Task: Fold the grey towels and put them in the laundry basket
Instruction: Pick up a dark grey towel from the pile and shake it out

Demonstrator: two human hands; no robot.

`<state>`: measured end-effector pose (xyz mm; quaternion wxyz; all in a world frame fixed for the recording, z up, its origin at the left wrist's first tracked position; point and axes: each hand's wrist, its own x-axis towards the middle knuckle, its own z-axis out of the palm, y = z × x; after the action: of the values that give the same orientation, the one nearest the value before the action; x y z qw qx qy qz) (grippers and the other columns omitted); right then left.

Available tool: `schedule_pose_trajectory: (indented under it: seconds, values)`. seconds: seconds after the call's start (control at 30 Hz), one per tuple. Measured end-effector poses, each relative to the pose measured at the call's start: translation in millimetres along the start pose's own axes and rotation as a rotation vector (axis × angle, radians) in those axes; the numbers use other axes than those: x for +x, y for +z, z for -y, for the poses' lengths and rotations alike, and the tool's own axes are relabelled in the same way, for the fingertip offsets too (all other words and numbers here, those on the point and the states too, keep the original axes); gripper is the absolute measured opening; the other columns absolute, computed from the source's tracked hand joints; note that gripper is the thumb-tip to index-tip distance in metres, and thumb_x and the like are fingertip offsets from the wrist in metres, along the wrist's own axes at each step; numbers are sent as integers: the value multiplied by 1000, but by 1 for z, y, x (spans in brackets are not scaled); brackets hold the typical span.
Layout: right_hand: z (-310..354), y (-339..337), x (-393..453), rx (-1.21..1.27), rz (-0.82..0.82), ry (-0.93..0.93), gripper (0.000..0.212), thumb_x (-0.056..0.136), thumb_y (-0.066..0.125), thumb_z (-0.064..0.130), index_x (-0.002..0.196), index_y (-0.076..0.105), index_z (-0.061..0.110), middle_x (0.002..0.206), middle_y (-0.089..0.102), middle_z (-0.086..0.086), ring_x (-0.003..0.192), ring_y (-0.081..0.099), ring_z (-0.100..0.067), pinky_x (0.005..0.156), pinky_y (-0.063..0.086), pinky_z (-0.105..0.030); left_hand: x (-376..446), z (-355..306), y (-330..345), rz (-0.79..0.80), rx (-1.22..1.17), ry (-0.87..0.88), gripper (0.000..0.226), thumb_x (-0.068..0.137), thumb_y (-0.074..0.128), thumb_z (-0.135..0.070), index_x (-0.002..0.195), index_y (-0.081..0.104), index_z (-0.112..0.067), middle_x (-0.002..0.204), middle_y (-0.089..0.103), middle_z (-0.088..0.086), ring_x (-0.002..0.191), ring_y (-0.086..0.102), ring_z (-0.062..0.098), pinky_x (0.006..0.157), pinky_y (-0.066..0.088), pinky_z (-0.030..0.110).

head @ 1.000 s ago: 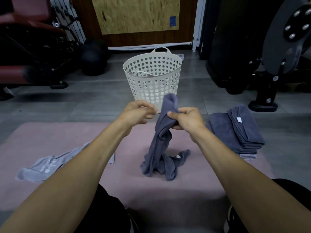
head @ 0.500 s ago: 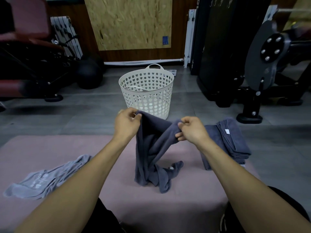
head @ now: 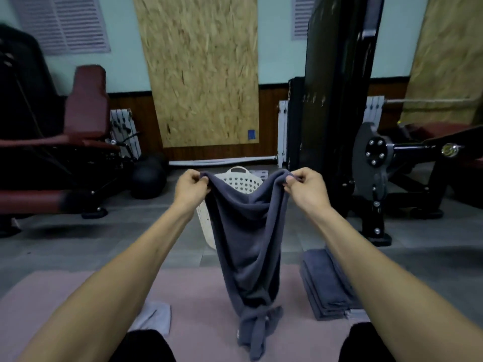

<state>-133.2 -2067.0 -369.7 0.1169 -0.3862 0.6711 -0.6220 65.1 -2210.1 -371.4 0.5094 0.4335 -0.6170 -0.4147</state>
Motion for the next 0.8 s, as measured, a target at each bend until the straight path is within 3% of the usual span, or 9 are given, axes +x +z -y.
schedule_pose_trajectory:
  seconds: [0.13,0.2,0.3,0.37,0.47,0.53,0.6,0.7,0.8]
  values:
    - [81,-17,7,-34,-68,-186,14,93,58,20,79,59,24,88,68,0,88,66,-19,85,55,-46,8,-84,-16,-35,-33,155,18,96,51,-8,79,49,-14,79,56,8,78,60,23,73,55,29]
    - [124,-26,10,-19,-121,-284,12,94,56,20,82,58,23,91,67,1,90,65,-18,84,54,-38,11,-127,-26,-91,-69,291,16,96,52,-8,81,49,-14,82,56,9,78,56,21,74,53,34]
    - [180,-40,13,-19,-225,-424,6,95,53,18,93,58,15,96,64,1,90,58,-14,77,41,-23,13,-179,-40,-200,-216,441,10,96,52,-9,88,50,-13,79,55,0,75,53,14,67,45,25]
    - [204,-47,13,-52,-243,-498,7,96,52,17,96,57,12,95,61,0,88,54,-15,71,33,-18,14,-195,-44,-163,-169,500,7,97,53,-12,91,51,-11,79,57,0,77,54,14,68,44,25]
    - [224,-51,13,-93,-234,-536,9,96,51,16,94,56,9,93,60,-3,85,53,-17,64,29,-16,11,-208,-47,-81,-91,497,5,98,51,-10,94,54,-9,82,58,3,81,56,16,71,48,22]
    - [232,-48,9,-53,-239,-566,7,96,51,15,92,55,11,92,60,-3,85,54,-17,64,31,-16,10,-216,-49,-99,-192,492,9,98,49,-10,92,56,-13,87,60,2,88,60,19,85,53,33]
    - [238,-42,5,28,-290,-664,6,95,52,13,91,56,12,92,62,-3,87,57,-18,72,39,-19,7,-223,-50,-118,-300,509,14,97,50,-10,88,55,-19,91,61,2,91,60,19,89,52,39]
    - [236,-33,5,53,-428,-856,8,92,54,8,93,61,5,92,63,-6,86,59,-20,79,47,-27,6,-224,-47,-155,-313,562,10,96,51,-10,88,54,-16,88,61,0,85,59,14,82,52,31]
    - [213,-26,14,-26,-386,-767,8,93,53,11,91,60,6,92,61,-6,86,57,-20,77,43,-27,14,-201,-39,-175,-191,564,6,95,52,-11,92,56,-12,81,60,-5,76,57,10,73,48,27]
